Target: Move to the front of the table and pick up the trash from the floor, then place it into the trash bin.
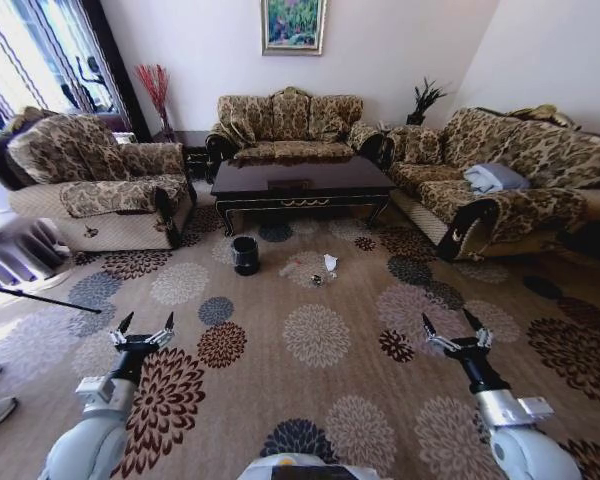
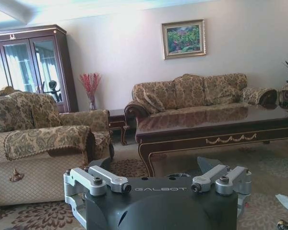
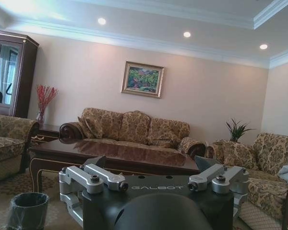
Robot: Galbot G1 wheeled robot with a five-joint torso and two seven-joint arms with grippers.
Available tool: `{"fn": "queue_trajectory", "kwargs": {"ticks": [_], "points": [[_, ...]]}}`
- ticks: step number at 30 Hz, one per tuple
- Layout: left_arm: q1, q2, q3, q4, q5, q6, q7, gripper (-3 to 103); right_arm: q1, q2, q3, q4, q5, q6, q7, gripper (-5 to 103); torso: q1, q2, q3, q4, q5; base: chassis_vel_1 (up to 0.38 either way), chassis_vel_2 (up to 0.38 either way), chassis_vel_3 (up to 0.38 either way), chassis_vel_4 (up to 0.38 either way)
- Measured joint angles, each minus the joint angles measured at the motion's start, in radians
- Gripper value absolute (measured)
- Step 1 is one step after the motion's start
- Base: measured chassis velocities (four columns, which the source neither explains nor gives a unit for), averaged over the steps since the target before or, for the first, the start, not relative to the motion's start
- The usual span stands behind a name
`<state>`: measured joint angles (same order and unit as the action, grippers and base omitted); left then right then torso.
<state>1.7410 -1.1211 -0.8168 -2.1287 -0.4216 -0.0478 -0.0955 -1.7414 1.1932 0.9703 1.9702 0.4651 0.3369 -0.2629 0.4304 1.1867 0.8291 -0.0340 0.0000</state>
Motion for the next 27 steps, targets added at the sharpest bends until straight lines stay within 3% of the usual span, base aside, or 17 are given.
{"fn": "queue_trajectory", "kwargs": {"ticks": [8, 27], "points": [[0.008, -0.003, 0.001, 0.009, 0.002, 0.004, 0.001, 100, -0.002, 0.005, 0.0, -0.001, -0.002, 0.002, -0.001, 100, -0.001, -0.002, -0.001, 0.0, 0.0, 0.0, 0.0, 0.0, 0.0], [0.02, -0.012, 0.011, -0.023, -0.019, 0.054, 0.031, 100, 0.006, 0.004, -0.002, 0.019, 0.002, -0.008, 0.004, 100, -0.044, -0.098, -0.053, -0.0001, 0.0, 0.0, 0.0, 0.0, 0.0]]}}
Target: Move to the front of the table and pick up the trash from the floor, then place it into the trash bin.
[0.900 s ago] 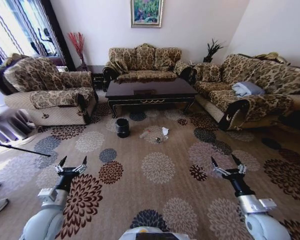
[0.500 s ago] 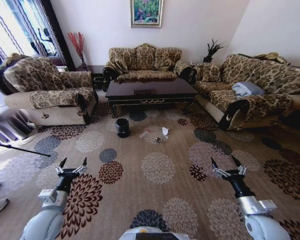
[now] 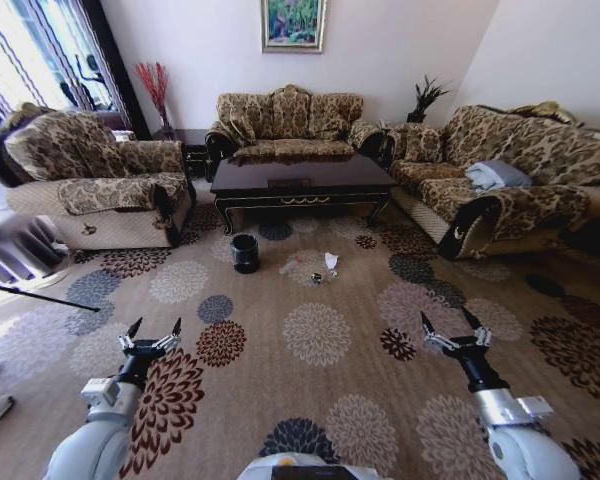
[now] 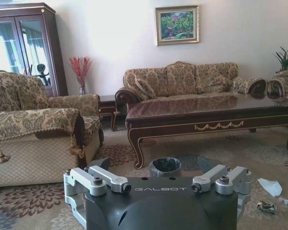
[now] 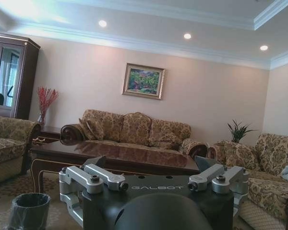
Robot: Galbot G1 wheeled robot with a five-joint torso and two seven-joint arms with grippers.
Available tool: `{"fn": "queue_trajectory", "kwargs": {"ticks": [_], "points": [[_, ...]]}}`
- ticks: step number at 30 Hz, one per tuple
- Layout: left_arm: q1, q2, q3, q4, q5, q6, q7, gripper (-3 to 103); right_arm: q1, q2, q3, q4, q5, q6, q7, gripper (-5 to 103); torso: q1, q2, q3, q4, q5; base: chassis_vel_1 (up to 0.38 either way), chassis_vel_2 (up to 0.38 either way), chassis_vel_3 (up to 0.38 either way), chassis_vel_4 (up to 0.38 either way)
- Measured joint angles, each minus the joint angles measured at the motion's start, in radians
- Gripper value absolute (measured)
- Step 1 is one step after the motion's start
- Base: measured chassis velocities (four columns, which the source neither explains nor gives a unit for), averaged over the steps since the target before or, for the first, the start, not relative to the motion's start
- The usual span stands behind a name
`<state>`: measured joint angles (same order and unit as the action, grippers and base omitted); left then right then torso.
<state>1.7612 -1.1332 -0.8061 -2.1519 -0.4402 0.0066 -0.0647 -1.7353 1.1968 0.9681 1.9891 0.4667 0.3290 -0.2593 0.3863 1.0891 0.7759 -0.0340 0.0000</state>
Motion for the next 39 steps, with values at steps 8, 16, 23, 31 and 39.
{"fn": "queue_trajectory", "kwargs": {"ticks": [8, 16, 23, 31, 39], "points": [[0.002, -0.004, 0.0, -0.013, 0.002, 0.001, -0.002, 100, -0.001, -0.001, 0.005, 0.008, 0.01, 0.0, 0.001, 100, -0.02, -0.043, -0.023, 0.0001, 0.0, 0.0, 0.0, 0.0, 0.0], [0.001, -0.015, 0.0, -0.042, 0.012, 0.017, -0.01, 100, -0.002, -0.001, 0.001, 0.009, 0.01, 0.004, 0.002, 100, -0.04, -0.089, -0.049, 0.0, 0.0, 0.0, 0.0, 0.0, 0.0], [0.012, -0.024, 0.001, -0.029, 0.023, 0.006, -0.007, 100, -0.003, -0.003, 0.002, 0.012, 0.001, 0.004, 0.013, 100, -0.057, -0.128, -0.071, 0.0001, 0.0, 0.0, 0.0, 0.0, 0.0], [0.006, -0.021, 0.002, -0.013, 0.027, -0.004, -0.005, 100, -0.006, 0.0, 0.002, 0.014, -0.002, 0.005, 0.014, 100, -0.072, -0.162, -0.09, 0.0, 0.0, 0.0, 0.0, 0.0, 0.0], [0.005, -0.016, 0.005, 0.002, 0.026, -0.013, -0.002, 100, -0.013, 0.01, 0.002, 0.018, -0.007, 0.005, 0.01, 100, -0.089, -0.202, -0.113, 0.0, 0.0, 0.0, 0.0, 0.0, 0.0]]}}
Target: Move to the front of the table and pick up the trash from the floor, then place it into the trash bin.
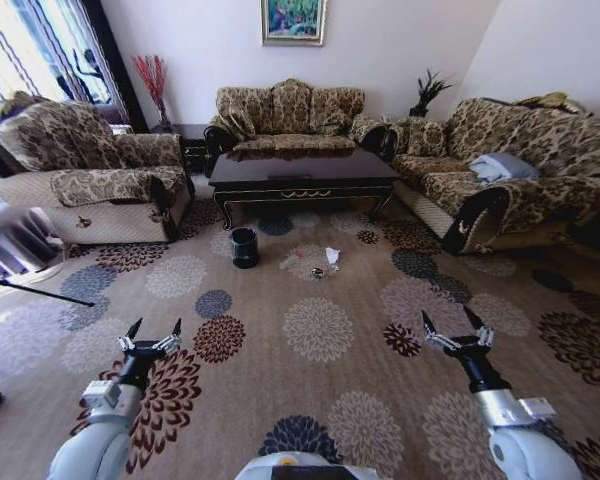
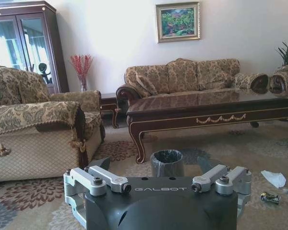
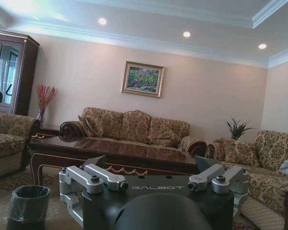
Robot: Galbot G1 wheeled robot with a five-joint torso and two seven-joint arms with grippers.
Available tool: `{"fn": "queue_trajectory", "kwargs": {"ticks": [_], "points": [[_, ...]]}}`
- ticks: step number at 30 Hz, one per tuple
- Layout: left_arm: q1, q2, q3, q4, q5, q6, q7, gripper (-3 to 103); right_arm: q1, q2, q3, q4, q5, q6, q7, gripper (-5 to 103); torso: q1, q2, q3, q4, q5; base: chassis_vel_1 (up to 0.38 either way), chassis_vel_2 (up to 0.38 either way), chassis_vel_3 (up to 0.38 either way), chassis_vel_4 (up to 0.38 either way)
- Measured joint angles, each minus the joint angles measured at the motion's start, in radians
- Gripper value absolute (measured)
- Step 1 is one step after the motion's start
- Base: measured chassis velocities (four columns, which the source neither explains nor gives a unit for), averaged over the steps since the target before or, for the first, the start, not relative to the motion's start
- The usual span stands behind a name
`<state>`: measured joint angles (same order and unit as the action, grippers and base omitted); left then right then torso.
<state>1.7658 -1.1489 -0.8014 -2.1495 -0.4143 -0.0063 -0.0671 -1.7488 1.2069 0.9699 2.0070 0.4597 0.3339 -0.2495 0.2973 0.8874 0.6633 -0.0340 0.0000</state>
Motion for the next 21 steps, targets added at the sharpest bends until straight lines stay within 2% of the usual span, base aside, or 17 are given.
{"fn": "queue_trajectory", "kwargs": {"ticks": [21], "points": [[0.009, -0.005, 0.006, -0.003, 0.003, 0.0, 0.0, 100, -0.009, 0.007, -0.001, -0.015, 0.006, 0.007, -0.017, 100, -0.039, -0.091, -0.052, 0.0001, 0.0, 0.0, 0.0, 0.0, 0.0]]}}
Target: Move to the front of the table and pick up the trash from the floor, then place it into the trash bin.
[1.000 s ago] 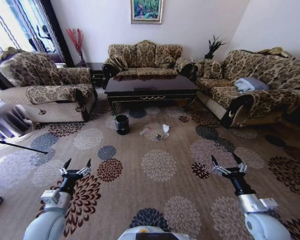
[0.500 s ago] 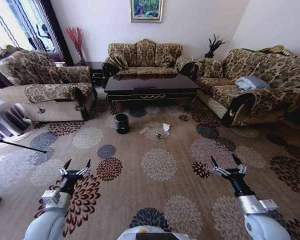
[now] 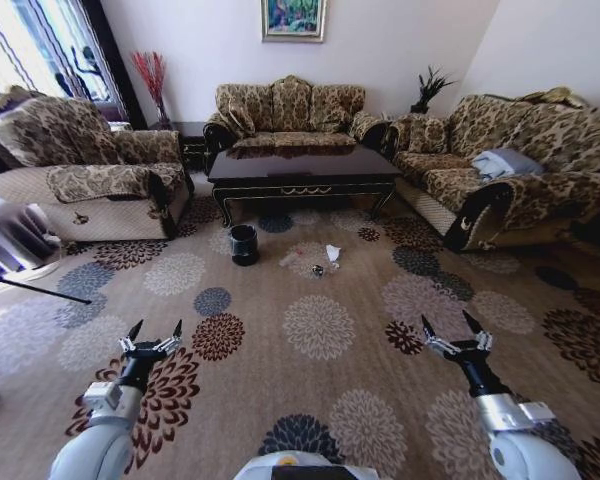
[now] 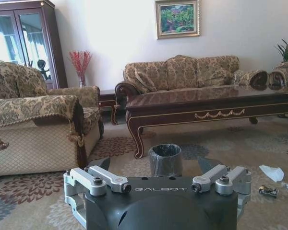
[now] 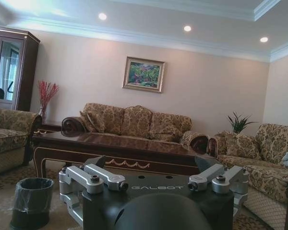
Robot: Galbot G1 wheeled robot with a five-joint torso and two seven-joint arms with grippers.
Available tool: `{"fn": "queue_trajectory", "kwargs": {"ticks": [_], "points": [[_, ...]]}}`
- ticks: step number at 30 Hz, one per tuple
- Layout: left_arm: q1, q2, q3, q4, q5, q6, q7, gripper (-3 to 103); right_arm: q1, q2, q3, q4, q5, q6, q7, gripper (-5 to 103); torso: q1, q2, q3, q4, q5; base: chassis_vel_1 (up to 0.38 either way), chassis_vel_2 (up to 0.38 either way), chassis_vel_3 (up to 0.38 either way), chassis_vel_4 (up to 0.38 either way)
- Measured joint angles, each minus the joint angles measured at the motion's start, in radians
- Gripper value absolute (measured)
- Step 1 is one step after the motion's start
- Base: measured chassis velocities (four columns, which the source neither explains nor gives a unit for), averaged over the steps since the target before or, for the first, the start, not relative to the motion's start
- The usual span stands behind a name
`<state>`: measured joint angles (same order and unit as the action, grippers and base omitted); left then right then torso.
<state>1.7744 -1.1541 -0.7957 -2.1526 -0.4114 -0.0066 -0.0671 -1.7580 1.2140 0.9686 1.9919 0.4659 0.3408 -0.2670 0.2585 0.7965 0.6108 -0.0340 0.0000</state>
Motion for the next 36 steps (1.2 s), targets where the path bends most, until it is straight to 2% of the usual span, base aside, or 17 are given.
{"fn": "queue_trajectory", "kwargs": {"ticks": [36], "points": [[0.003, 0.0, 0.012, 0.004, 0.005, 0.009, -0.001, 100, -0.004, 0.005, -0.004, -0.003, 0.004, 0.006, 0.003, 100, -0.066, -0.159, -0.092, 0.0, 0.0, 0.0, 0.0, 0.0, 0.0]]}}
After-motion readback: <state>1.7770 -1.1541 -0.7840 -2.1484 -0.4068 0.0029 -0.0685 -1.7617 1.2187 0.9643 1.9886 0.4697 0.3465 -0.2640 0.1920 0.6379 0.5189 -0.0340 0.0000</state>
